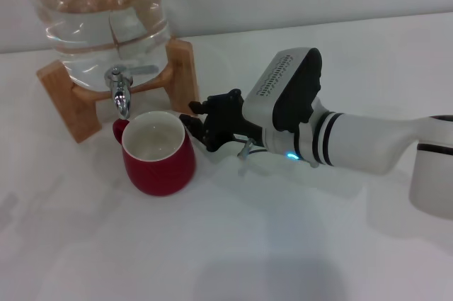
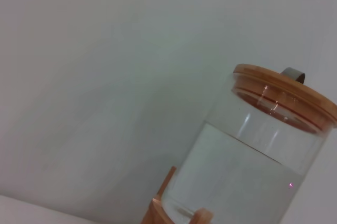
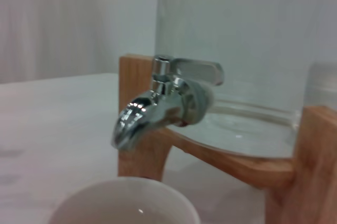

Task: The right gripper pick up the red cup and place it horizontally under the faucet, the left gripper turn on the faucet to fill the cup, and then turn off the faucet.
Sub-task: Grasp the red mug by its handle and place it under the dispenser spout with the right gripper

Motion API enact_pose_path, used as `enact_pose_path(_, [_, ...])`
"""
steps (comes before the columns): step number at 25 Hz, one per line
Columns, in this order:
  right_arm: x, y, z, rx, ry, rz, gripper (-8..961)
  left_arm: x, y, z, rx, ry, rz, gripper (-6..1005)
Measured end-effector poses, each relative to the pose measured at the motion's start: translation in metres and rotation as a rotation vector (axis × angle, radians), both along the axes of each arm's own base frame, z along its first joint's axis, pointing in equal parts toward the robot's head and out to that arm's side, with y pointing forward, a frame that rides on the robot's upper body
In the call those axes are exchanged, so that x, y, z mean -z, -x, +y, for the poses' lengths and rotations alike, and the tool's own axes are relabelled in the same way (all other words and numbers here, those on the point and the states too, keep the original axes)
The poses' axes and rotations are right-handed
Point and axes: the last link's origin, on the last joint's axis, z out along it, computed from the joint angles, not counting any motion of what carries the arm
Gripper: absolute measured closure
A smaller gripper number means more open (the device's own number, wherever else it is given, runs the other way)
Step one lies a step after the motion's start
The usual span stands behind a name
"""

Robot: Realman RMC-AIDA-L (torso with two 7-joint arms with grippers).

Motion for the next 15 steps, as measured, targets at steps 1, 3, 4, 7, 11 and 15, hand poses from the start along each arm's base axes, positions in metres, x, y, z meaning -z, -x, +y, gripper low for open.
enact_pose_path(1, [-0.001, -0.002, 0.001, 0.006, -0.004, -0.004, 718, 0.0, 0.0, 0.0, -0.001, 0.0, 0.001, 123])
enact_pose_path(3, [-0.003, -0.004, 0.002, 0.015, -0.009, -0.012, 718, -0.001, 0.0, 0.001, 0.0, -0.001, 0.003, 123])
enact_pose_path(4, [-0.003, -0.005, 0.002, 0.017, -0.01, -0.013, 718, -0.001, 0.0, 0.001, 0.0, -0.001, 0.003, 123])
enact_pose_path(7, [-0.004, -0.01, 0.001, 0.026, -0.012, -0.016, 718, -0.001, 0.0, 0.002, 0.0, -0.002, 0.005, 123])
enact_pose_path(11, [-0.009, -0.015, 0.001, 0.036, -0.021, -0.016, 718, -0.002, 0.001, 0.002, -0.002, -0.002, 0.007, 123])
enact_pose_path(15, [-0.016, -0.019, -0.002, 0.031, -0.025, -0.004, 717, -0.002, 0.001, 0.001, -0.003, -0.002, 0.008, 123])
